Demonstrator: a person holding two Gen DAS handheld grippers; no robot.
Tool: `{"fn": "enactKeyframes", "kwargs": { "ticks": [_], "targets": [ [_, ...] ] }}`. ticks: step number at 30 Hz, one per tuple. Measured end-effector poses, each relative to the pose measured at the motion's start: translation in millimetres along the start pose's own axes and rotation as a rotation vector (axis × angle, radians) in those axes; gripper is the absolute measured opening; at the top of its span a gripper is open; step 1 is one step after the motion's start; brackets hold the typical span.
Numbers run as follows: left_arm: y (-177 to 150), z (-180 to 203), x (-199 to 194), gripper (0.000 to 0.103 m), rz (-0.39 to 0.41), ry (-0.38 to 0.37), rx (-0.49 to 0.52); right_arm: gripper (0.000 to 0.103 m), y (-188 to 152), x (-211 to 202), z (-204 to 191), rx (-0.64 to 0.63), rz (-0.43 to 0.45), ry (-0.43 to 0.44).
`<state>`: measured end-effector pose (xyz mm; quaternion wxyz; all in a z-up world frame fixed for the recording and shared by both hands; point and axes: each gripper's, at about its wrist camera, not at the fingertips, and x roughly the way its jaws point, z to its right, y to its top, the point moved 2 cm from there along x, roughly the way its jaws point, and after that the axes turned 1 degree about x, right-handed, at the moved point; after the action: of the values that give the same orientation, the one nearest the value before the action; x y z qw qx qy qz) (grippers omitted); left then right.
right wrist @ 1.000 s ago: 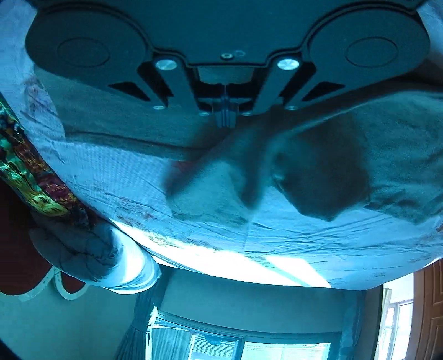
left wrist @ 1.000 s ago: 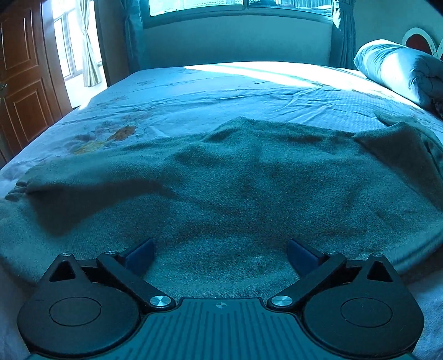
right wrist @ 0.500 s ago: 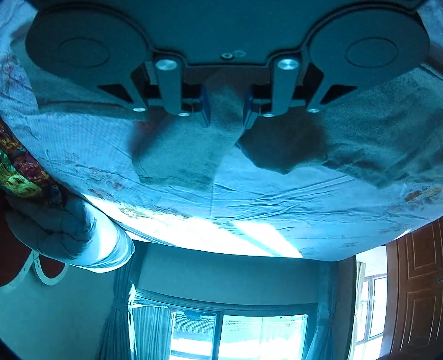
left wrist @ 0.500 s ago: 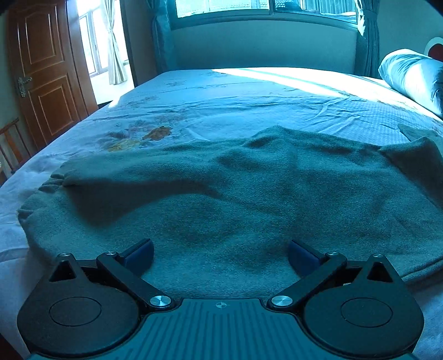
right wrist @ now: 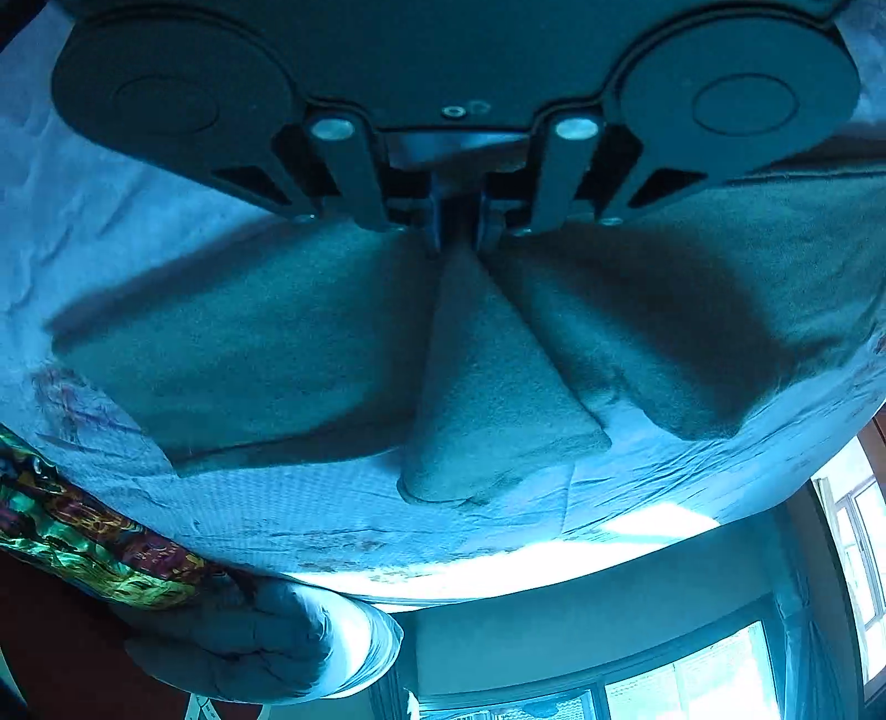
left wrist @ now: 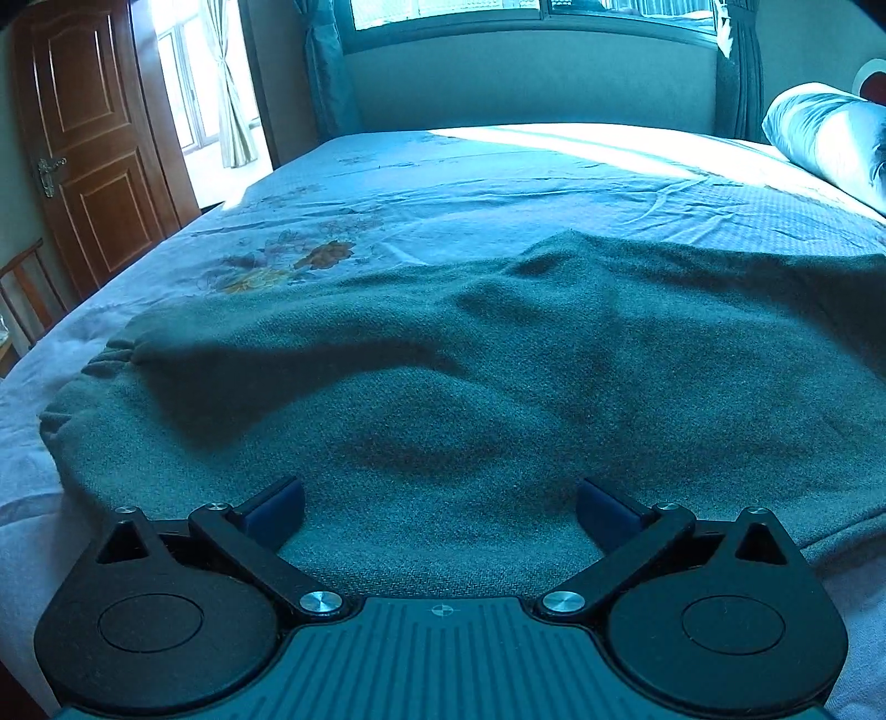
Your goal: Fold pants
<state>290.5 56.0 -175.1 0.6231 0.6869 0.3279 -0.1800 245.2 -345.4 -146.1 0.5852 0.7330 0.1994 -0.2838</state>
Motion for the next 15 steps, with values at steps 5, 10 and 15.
{"fn": "enactKeyframes", "kwargs": {
  "ticks": [5, 10, 15],
  "targets": [
    [0, -1, 0, 0.103, 0.000, -0.004, -0.006, 0.021, 21, -31, -26, -0.170, 0.159, -0.053],
    [-1, -2, 0, 0.103, 0.002, -0.007, -0.007, 0.028, 31, -5, -78, -0.548, 0.187, -0.097],
    [0, -1, 0, 0.103, -0.002, -0.006, -0.004, 0.028, 32, 54, -108, -0.852, 0.148, -0.237]
  ]
}}
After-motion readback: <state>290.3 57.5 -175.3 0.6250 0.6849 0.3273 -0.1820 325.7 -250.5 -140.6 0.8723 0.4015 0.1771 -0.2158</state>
